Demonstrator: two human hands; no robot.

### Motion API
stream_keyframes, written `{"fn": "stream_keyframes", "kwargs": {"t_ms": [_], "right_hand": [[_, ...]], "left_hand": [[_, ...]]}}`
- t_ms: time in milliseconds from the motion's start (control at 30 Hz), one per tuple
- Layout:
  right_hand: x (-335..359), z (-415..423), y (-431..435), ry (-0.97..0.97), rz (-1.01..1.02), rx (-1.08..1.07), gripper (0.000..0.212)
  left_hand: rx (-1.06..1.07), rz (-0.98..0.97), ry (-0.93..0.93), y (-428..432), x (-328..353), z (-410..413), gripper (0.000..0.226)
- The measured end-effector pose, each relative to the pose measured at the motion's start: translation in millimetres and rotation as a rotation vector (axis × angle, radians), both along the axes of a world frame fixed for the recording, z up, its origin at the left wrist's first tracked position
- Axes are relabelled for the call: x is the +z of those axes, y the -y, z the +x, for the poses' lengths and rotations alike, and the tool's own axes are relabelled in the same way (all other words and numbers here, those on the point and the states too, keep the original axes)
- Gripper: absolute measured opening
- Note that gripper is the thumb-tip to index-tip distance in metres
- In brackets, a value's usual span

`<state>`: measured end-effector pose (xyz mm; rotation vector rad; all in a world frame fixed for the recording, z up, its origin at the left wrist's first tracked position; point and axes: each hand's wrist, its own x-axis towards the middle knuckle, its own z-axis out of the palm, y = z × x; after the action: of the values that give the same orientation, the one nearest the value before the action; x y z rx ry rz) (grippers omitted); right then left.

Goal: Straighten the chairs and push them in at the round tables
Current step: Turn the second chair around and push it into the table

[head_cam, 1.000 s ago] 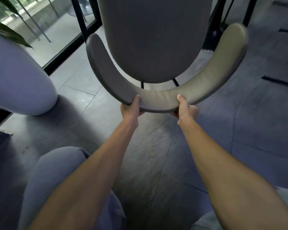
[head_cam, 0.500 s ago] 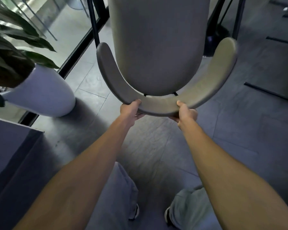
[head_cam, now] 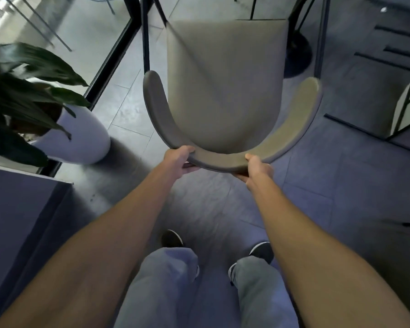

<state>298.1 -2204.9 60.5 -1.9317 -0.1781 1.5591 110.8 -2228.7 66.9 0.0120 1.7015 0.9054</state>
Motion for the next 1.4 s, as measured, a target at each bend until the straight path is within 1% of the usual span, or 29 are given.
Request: {"fn": "stream_keyframes", "kwargs": {"t_ms": [67,133,233,333,400,500,633,733,833,967,1100,1200,1400], "right_hand": [[11,-5,0,-0.007,-0.011,0.0,0.03],[20,-10,-1,-0.007,-0.029,0.002,0.028],[33,-19,-8,0.009,-0.047,0.006,0.031],[44,-28,-23,0.004,-0.047,-0.003,0.029],[48,-33,-34,0.014,-0.038,-0.003,0.026],[53,-37,-53,0.015,-0.012,0.016,0.028],[60,-42,-82,0.02,0.008,0.038,0.026],[60,-46,-98,0.044,0.041,0.022,0.024],[62,-49,-110,0.053,0.063,0.027,0.02],[65,-48,-127,0.054,0.08,0.068,0.025],[67,-48,-147,0.031,0.091,0.094,0.024],[66,-49,-160,0.018,0.095,0.103,0.024],[64,-50,-177,0.02,0.089,0.149,0.029]], "left_hand": [[-0.036,-0.013,0.0,-4,13,-6,0.015],[-0.068,-0.022,-0.006,-9,22,-13,0.012],[-0.113,-0.047,-0.009,-20,35,-24,0.006],[-0.107,-0.046,-0.03,-39,46,-31,0.009],[-0.112,-0.044,-0.034,-52,50,-33,0.003],[-0.099,-0.03,-0.035,-72,53,-37,0.016],[-0.079,-0.028,-0.041,-101,58,-41,0.007],[-0.075,-0.034,-0.049,-118,61,-42,0.007],[-0.088,-0.035,-0.079,-132,59,-44,0.022],[-0.116,-0.03,-0.089,-149,58,-47,0.023],[-0.131,-0.046,-0.108,-163,59,-48,0.026],[-0.141,-0.047,-0.123,-168,61,-49,0.023],[-0.246,-0.042,-0.223,-171,57,-57,0.043]]}}
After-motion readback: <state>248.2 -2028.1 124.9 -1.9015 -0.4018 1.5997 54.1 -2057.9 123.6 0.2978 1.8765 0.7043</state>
